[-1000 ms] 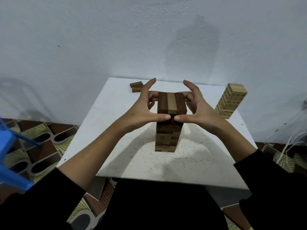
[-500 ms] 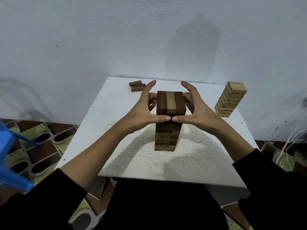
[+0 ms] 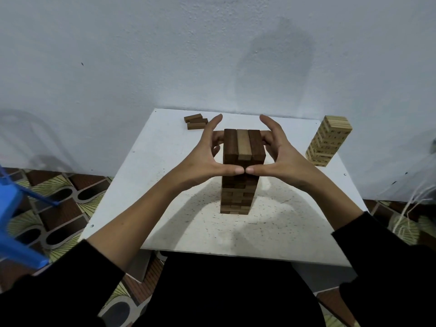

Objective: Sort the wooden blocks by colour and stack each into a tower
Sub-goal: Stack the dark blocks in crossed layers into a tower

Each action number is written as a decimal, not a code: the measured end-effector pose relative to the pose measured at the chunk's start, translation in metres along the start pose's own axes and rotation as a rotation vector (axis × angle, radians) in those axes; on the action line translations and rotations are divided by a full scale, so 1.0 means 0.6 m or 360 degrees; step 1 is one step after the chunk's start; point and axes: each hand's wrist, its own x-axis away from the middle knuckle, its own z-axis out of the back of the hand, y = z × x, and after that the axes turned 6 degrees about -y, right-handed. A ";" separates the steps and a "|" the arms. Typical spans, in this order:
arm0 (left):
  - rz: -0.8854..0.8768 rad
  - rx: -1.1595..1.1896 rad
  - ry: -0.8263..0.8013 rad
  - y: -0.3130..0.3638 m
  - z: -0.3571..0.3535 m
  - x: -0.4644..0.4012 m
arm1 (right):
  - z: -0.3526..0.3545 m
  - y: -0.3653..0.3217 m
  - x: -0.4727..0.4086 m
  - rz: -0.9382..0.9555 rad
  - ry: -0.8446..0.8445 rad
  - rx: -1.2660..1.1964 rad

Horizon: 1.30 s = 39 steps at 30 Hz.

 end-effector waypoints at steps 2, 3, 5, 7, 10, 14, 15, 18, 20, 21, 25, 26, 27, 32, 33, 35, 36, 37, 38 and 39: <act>-0.0002 0.0030 -0.0023 0.001 -0.001 0.003 | -0.002 -0.004 0.004 -0.0016 -0.0002 -0.0049; -0.0002 0.0048 -0.0009 0.003 -0.002 0.003 | -0.003 -0.004 0.005 -0.0024 0.0013 -0.0088; 0.0036 0.0233 0.0030 0.007 -0.006 0.001 | -0.012 -0.011 0.008 -0.0052 0.0077 -0.0161; 0.0112 0.0541 0.0096 0.008 -0.012 -0.004 | -0.024 -0.015 0.008 -0.0090 0.0184 -0.0394; 0.0148 0.0748 0.0090 0.009 -0.027 -0.005 | -0.045 -0.023 0.004 -0.0142 0.0320 -0.0836; 0.0191 0.0807 0.0128 0.002 -0.039 -0.009 | -0.067 -0.036 0.005 -0.0071 0.0334 -0.0863; 0.0202 0.0795 0.0142 0.000 -0.040 -0.011 | -0.071 -0.040 0.005 -0.0061 0.0334 -0.0859; 0.0188 0.0736 0.0147 0.011 -0.048 -0.008 | -0.076 -0.045 0.004 -0.0057 0.0339 -0.0867; 0.0161 0.0712 0.0150 0.020 -0.054 -0.005 | -0.077 -0.049 0.004 -0.0059 0.0321 -0.0887; 0.0157 0.0704 0.0155 0.023 -0.055 -0.004 | -0.077 -0.049 0.004 -0.0066 0.0315 -0.0890; 0.0183 0.0701 0.0146 0.024 -0.054 -0.004 | -0.077 -0.047 0.003 -0.0062 0.0299 -0.0944; 0.0189 0.0699 0.0146 0.022 -0.054 -0.004 | -0.076 -0.048 0.004 -0.0059 0.0289 -0.0952; 0.0195 0.0689 0.0143 0.021 -0.054 -0.004 | -0.077 -0.048 0.004 -0.0056 0.0285 -0.0962; 0.0174 0.0669 0.0140 0.029 -0.056 0.000 | -0.074 -0.045 0.002 -0.0061 0.0272 -0.0935; 0.0157 0.0659 0.0138 0.030 -0.056 0.000 | -0.074 -0.045 0.003 -0.0060 0.0265 -0.0925; 0.0146 0.0633 0.0150 0.022 -0.054 -0.003 | -0.073 -0.043 0.003 -0.0063 0.0288 -0.0923; 0.0170 0.0644 0.0157 0.020 -0.052 -0.003 | -0.070 -0.040 0.003 -0.0067 0.0316 -0.0930; 0.0214 0.0652 0.0170 0.014 -0.047 -0.005 | -0.067 -0.039 0.002 -0.0085 0.0356 -0.0941; 0.0247 0.0654 0.0183 0.009 -0.043 -0.006 | -0.062 -0.038 0.001 -0.0116 0.0392 -0.0939; 0.0268 0.0657 0.0221 0.003 -0.039 -0.007 | -0.056 -0.033 -0.001 -0.0150 0.0424 -0.0918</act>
